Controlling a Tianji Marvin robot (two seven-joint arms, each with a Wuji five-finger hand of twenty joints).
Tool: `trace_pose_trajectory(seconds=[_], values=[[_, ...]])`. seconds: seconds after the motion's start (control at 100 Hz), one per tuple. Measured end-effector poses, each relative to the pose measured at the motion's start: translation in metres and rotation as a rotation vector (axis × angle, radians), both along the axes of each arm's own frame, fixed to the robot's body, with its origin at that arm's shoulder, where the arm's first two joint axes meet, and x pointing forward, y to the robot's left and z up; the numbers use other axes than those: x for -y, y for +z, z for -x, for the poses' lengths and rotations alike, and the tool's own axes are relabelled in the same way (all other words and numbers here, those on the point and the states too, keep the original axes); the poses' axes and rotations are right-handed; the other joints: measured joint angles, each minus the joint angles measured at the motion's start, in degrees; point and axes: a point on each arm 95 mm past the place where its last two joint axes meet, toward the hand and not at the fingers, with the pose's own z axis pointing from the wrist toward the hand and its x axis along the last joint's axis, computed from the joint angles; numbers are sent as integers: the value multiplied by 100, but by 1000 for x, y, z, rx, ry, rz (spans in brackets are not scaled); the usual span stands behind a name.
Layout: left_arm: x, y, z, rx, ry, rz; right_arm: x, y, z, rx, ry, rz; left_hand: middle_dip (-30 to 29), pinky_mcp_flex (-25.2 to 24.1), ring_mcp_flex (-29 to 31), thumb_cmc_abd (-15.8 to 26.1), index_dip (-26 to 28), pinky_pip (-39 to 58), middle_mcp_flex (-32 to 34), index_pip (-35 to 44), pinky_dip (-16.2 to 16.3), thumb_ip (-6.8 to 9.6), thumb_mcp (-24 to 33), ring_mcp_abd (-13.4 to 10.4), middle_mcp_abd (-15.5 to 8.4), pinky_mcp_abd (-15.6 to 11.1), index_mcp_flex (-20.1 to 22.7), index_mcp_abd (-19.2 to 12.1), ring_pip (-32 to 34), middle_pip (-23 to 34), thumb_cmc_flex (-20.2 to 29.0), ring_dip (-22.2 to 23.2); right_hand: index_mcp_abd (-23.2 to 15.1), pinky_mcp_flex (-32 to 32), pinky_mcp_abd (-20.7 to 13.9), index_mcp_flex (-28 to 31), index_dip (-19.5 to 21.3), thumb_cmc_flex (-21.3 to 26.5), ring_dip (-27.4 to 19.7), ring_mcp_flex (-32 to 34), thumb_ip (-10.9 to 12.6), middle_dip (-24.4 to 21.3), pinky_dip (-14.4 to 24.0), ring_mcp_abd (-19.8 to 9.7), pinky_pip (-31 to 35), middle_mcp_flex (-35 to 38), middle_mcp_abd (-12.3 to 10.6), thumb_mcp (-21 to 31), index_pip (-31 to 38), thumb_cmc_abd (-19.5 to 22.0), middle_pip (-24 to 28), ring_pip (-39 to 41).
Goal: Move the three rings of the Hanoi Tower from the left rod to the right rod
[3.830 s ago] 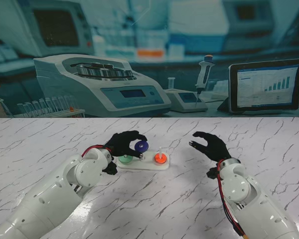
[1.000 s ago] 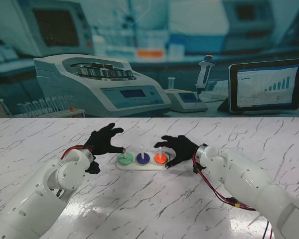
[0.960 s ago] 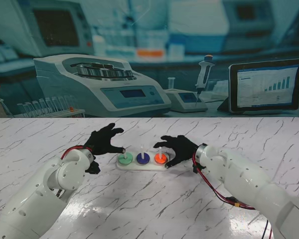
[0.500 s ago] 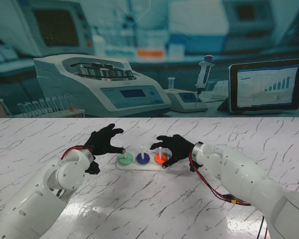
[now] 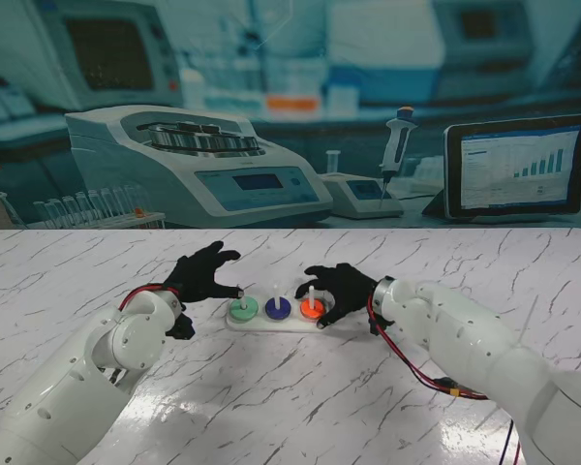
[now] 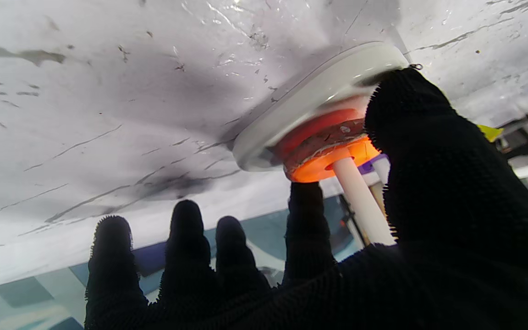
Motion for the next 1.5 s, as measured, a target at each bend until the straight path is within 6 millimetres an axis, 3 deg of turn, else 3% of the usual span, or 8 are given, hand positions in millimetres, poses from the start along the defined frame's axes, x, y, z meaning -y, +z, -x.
trace_pose_trajectory(seconds=[0.17, 0.33, 0.72, 0.81, 1.0, 1.17, 1.41, 1.5], values=[[0, 0, 0, 0, 1, 1, 1, 0, -1, 10, -7, 2, 0, 0, 0, 105, 8, 0, 0, 3, 0, 0, -118, 0, 0, 0, 56, -1, 0, -1, 55, 0, -140, 33, -3, 195, 203, 154, 0, 0, -2, 0, -1, -53, 0, 0, -9, -131, 171, 35, 153, 128], [0, -1, 0, -1, 1, 3, 2, 0, -2, 25, -23, -6, 0, 0, 0, 164, 8, 0, 0, 3, 0, 0, -190, 0, -1, 0, 57, -1, 0, -1, 55, 0, -330, 92, -3, 415, 420, 446, 0, 0, -10, 3, -9, -111, 0, 0, -39, -338, 461, 356, 492, 289], [0, -1, -1, -5, 2, 6, 1, 0, -3, 41, -58, -37, 0, 0, 0, 302, 17, 0, 0, 3, -1, 0, -449, 0, -4, 0, 58, -4, 0, -1, 55, 0, -323, 147, -3, 461, 544, 903, -20, 0, -14, -48, -27, -150, 0, 5, -114, -853, 638, 500, 894, 559], [0, -1, 0, -8, 0, 8, 1, 1, -3, 41, -62, -49, 0, 0, 0, 304, 17, 0, 0, 3, -1, 0, -457, 0, -4, 0, 58, -4, 0, -1, 57, 0, -231, 147, -3, 458, 261, 990, -81, 0, -14, -97, -29, -152, -1, 19, -115, -935, 864, 500, 895, 565], [-1, -1, 0, -15, -5, 11, 2, 10, -2, 20, -32, -47, 0, -4, 0, 304, 18, 0, 0, 3, -22, 0, -525, 0, -9, 0, 59, -11, 0, -1, 101, 0, -175, 147, -3, 457, 195, 1005, -84, 0, -14, -119, -31, -169, -1, 171, -203, -987, 961, 500, 913, 567], [-1, -1, 0, -21, -7, 15, 6, 24, -4, 44, -12, -44, 0, -6, 0, 304, 18, -4, 0, 3, -25, 0, -527, 0, -13, 0, 59, -13, 0, -1, 101, 0, -175, 147, -3, 455, -226, 1068, -84, 0, -14, -108, -33, -177, -1, 313, -287, -1227, 1341, 500, 844, 567], [0, -2, 0, -27, -8, 23, 12, 46, -7, 68, 54, 8, 0, -7, 0, 312, 18, -51, 0, 3, -27, 0, -595, 0, -16, 0, 69, -15, 0, -1, 101, 0, -174, 147, -3, 455, -260, 1068, -84, 6, -16, -106, -35, -179, -1, 595, -357, -1327, 1492, 499, 806, 567], [0, -2, 0, -29, -9, 25, 15, 57, -8, 72, 78, 18, 0, -8, 0, 369, 18, -52, 0, 3, -28, 0, -606, 0, -16, 0, 69, -15, 0, -1, 101, 0, -165, 147, -3, 454, -521, 1068, -85, 12, -16, -105, -63, -179, -1, 807, -380, -1421, 1741, 484, 818, 567]])
